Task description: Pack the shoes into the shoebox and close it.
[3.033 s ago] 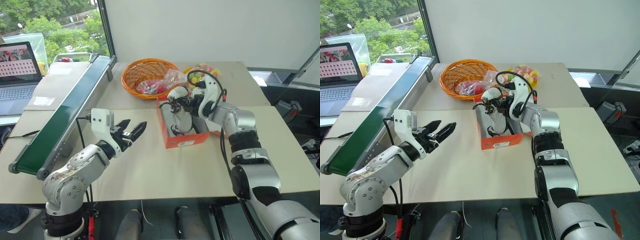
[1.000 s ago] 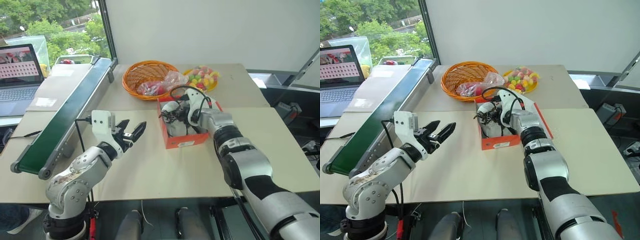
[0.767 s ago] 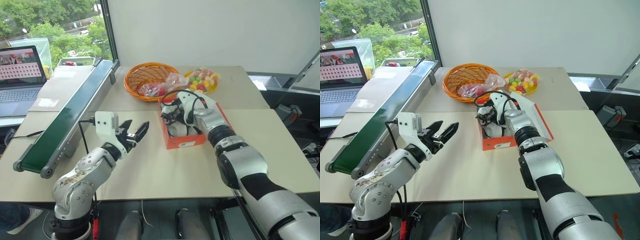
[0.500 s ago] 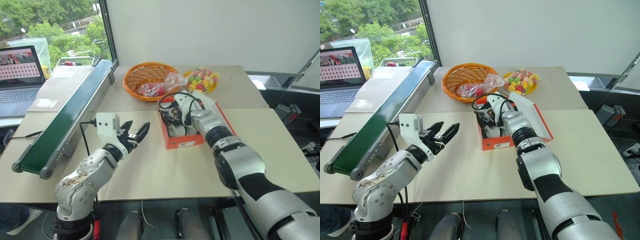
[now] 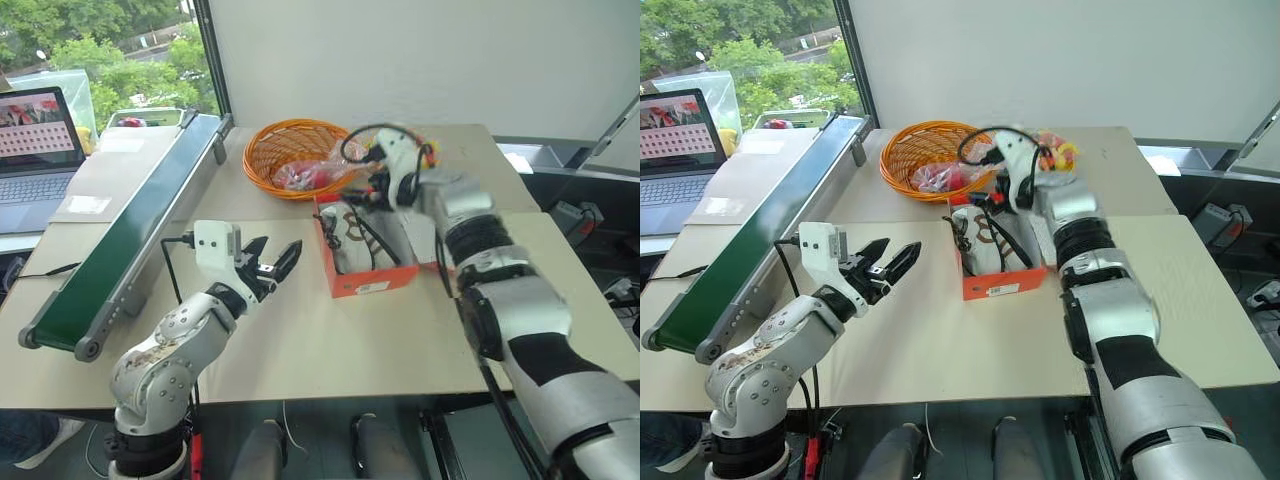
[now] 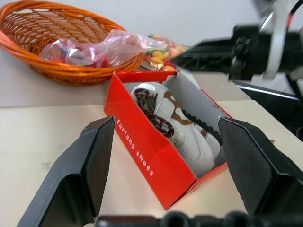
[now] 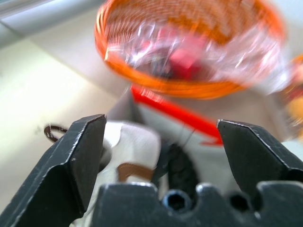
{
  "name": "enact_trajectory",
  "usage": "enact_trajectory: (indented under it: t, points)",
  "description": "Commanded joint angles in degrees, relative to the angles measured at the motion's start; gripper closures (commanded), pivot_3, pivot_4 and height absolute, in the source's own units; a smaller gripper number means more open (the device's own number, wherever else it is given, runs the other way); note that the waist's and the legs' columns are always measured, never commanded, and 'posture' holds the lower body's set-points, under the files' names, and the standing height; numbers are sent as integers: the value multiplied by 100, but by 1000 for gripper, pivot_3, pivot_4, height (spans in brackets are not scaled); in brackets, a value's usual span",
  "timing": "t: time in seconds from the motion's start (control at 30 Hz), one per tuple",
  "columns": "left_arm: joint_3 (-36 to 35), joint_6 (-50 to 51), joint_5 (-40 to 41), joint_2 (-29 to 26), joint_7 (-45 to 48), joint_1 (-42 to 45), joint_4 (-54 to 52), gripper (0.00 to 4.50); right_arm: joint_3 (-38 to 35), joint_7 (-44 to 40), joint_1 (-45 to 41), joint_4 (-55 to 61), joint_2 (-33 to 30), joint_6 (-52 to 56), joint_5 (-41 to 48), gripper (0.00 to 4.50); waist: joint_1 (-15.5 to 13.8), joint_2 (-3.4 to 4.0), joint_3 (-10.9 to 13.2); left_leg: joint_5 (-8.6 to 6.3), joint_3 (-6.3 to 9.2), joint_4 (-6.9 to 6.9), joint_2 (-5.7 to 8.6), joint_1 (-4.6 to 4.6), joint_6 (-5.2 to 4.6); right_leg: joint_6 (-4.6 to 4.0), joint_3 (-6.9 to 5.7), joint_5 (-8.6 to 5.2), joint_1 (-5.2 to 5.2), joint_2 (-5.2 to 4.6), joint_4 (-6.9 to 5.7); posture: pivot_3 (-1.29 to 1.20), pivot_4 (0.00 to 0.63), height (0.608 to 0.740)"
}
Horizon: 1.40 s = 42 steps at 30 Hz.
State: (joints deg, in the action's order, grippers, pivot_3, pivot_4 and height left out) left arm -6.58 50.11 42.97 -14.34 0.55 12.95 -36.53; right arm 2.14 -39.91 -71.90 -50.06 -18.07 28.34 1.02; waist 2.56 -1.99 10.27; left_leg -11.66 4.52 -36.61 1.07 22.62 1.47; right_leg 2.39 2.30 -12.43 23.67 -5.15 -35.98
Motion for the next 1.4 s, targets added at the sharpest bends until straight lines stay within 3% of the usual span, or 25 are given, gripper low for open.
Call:
enact_trajectory:
  t: [0.03, 0.17, 0.3, 0.33, 0.7, 0.93, 1.0, 1.07, 1.2, 1.3, 1.4]
  points:
    - [-2, -113, 4, -35, 128, 134, -37, 808, 341, -445, 520, 988, -163, 145, -47, 1518, 1, 0, 0, 0, 0, 0, 0, 0, 0, 0, 0, 0, 0, 0, 0, 0, 150, 740]
    - [-55, -108, 2, -81, 199, 194, 27, 808, 632, -426, 958, 1062, -58, -125, -191, 2897, 14, 0, 0, 0, -1, 0, 0, 0, 0, 0, 3, 0, 2, 0, -3, 0, 150, 740]
    - [-44, -96, -15, -81, 182, 217, 8, 808, 665, -144, 998, 288, 249, -598, -279, 4358, 24, 0, 0, 2, -9, 0, 0, 23, 3, -3, 14, 3, 43, 1, -16, 0, 150, 740]
    - [-65, -82, -5, -90, 163, 205, -29, 808, 681, -93, 970, 43, 311, -749, -320, 4481, 22, 0, 0, 2, -8, 0, -1, 22, 3, -3, 14, 3, 42, 2, -16, 0, 150, 740]
    - [-205, 12, 63, -173, 31, 146, -214, 808, 1138, 460, 843, -1600, 745, -1865, -1082, 4481, 93, -3, -4, 2, -9, 0, -2, -2, 3, -4, 14, 5, 16, 3, -15, 0, 150, 740]
    - [-87, 3, 56, -165, 113, 285, -82, 808, 2516, 1380, 838, -1900, 559, -2730, -2713, 4481, 129, -7, -14, 0, -6, 4, -3, -91, 4, 35, 11, -21, -75, 5, -4, 0, 150, 740]
    - [-50, -8, 49, -157, 161, 346, -8, 808, 2191, 1158, 795, -1651, 490, -2647, -2384, 4481, 95, -8, -14, 1, -2, 4, -2, -108, 4, 40, 8, -24, -96, 5, -4, 0, 150, 740]
    - [-21, -21, 33, -169, 242, 412, 89, 808, 1590, 693, 805, -1076, 416, -2208, -1757, 4481, 74, -8, -14, 1, 0, 4, -2, -131, 4, 43, 6, -27, -125, 4, 2, 0, 150, 740]
    - [39, -43, -5, -226, 475, 584, 350, 808, 356, -231, 1113, 1240, 184, 152, -314, 4481, 15, -4, -7, 0, 6, 4, -2, -114, 4, 41, 1, -26, -115, 5, 8, 0, 150, 740]
    - [131, -60, -43, -314, 722, 777, 576, 808, -548, -406, 1363, 3236, -113, 2338, 734, 4481, -12, 5, -2, 1, 6, 2, -1, -23, 3, 2, 4, -2, -19, 3, -8, 0, 150, 740]
    - [170, -83, -79, -413, 922, 910, 763, 808, -1076, -359, 1660, 4370, -308, 3645, 1385, 4481, -18, 5, -2, 0, 7, 1, -1, 47, 3, -2, 3, 1, 60, 2, -19, 0, 150, 740]
